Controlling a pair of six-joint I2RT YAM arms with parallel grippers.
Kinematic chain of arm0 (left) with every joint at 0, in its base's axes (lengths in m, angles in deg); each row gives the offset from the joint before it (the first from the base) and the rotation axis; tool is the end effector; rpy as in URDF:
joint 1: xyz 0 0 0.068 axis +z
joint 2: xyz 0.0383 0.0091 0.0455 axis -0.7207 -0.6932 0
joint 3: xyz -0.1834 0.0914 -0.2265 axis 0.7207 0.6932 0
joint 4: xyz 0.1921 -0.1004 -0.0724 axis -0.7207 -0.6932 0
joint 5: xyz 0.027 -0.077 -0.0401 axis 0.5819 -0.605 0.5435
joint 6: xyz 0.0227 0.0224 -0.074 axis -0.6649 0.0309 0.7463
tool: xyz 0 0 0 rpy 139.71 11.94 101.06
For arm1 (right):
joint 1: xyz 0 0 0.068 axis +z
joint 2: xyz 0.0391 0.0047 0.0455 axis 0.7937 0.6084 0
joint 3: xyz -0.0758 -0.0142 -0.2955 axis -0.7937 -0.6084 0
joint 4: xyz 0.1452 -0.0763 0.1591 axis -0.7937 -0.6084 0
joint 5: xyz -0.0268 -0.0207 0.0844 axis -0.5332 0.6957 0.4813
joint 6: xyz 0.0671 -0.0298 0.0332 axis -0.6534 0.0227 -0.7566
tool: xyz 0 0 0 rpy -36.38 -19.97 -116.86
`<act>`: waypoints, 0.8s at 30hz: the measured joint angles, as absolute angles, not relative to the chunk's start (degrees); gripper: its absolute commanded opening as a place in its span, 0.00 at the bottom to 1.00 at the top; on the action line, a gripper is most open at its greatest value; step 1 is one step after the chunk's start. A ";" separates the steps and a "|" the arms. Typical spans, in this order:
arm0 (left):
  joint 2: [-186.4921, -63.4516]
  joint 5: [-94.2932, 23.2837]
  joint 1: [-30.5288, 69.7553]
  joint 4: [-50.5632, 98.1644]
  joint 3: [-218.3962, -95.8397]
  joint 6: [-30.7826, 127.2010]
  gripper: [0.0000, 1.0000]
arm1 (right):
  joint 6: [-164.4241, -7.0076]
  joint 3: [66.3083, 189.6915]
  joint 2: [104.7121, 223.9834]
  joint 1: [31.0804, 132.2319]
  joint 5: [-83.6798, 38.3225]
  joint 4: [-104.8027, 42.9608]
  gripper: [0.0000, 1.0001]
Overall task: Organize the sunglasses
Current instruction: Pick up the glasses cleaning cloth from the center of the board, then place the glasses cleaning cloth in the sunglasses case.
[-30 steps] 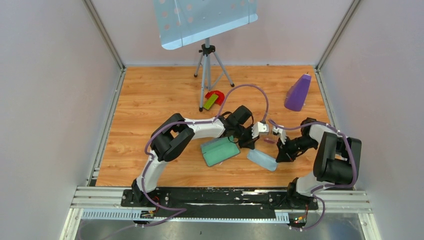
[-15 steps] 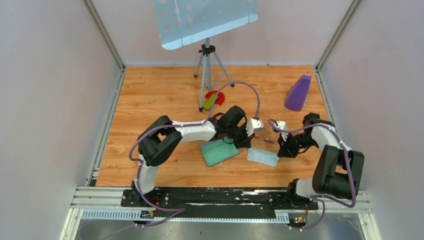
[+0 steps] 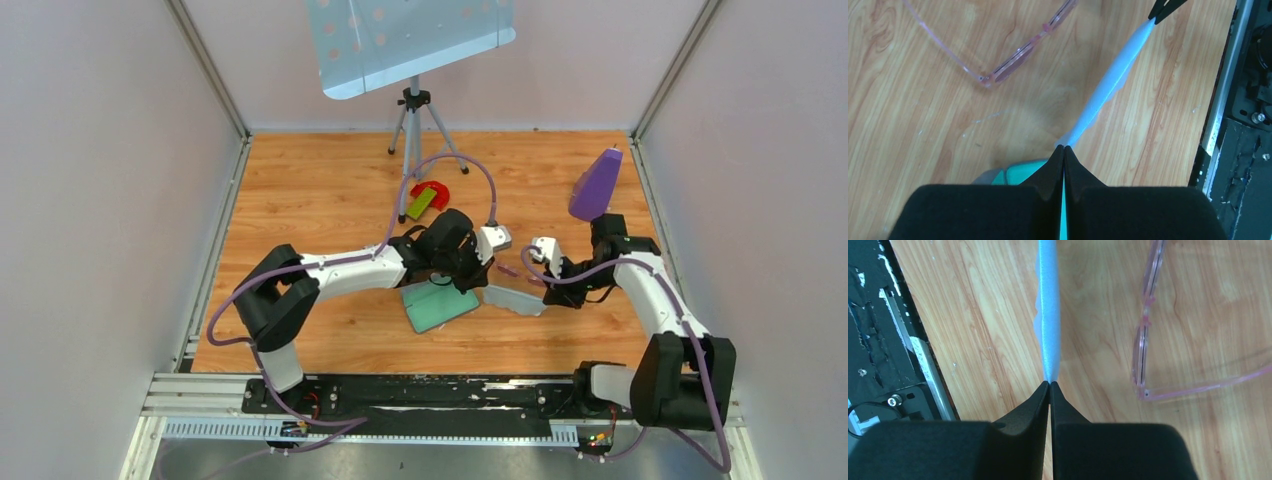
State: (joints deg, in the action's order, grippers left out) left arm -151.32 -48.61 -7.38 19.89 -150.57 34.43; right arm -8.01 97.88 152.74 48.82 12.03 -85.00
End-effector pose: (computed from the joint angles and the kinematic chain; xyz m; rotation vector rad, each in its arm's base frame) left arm 0.2144 -0.3323 0.2443 1.2752 1.9555 -0.8867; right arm 0.1589 0.0367 0.2389 -1.4482 2.0080 0.6130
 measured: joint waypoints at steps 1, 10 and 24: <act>-150.47 -47.58 -7.38 19.26 -150.29 34.87 0.00 | -8.42 98.10 152.39 49.66 12.03 -85.02 0.07; -142.23 -42.55 -8.19 16.00 -145.44 39.96 0.00 | -11.42 101.42 152.19 56.52 12.01 -85.24 0.07; -129.16 -35.23 -9.13 4.79 -138.42 44.79 0.00 | -18.87 107.28 157.24 73.92 9.73 -82.01 0.07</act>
